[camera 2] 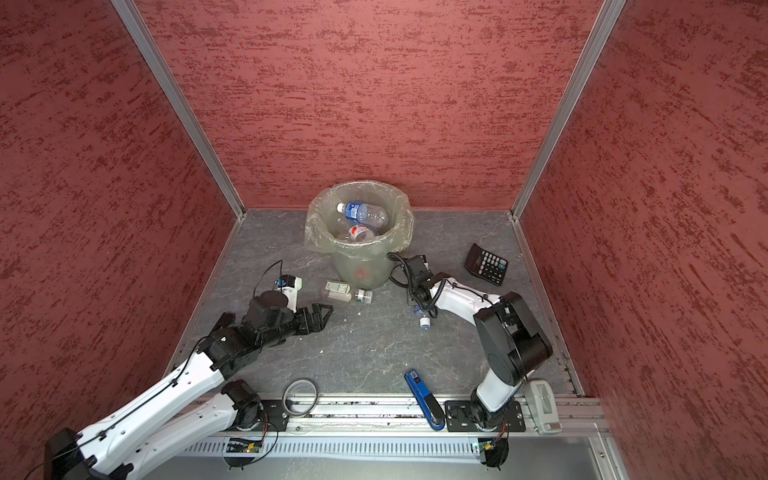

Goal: Throw the plastic bottles in the bin
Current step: 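Lift the blue-labelled bottle with the right gripper up over the bin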

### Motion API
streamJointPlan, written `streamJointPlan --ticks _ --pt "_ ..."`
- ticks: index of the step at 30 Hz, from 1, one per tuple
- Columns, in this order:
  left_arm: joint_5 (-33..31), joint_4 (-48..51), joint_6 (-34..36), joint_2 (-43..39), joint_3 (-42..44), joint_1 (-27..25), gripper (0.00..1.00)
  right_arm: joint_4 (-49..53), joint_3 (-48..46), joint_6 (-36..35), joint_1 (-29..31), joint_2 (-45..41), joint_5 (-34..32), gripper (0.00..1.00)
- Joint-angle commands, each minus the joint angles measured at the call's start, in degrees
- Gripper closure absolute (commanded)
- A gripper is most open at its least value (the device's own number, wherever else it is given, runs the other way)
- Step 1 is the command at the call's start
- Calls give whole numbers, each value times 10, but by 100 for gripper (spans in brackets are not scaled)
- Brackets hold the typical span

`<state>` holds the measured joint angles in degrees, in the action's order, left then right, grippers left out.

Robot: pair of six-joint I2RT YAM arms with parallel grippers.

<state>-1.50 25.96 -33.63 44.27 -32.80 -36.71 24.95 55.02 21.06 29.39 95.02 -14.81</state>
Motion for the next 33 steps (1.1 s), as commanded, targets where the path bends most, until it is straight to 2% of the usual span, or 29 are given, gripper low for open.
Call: streamJointPlan --ticks 1,4,8,16,22,27,33 --pt "0 0 6 1 0 1 1 4 1 1 -6 -5 -4 43" --pt "1 0 5 -2 1 1 0 6 -6 1 -5 -18 0 50" --pt "4 -2 3 0 6 0 0 16 -15 3 -5 -62 5 55" --pt "5 -8 1 12 7 -1 0 22 -52 24 2 -282 38 56" --pt "7 -17 -2 26 4 -2 0 63 -26 30 43 -421 19 56" --pt "5 -21 -4 43 -1 -6 0 88 21 24 98 -490 -32 56" --pt "2 -17 -10 51 -2 -10 1 49 43 6 144 -554 -21 56"
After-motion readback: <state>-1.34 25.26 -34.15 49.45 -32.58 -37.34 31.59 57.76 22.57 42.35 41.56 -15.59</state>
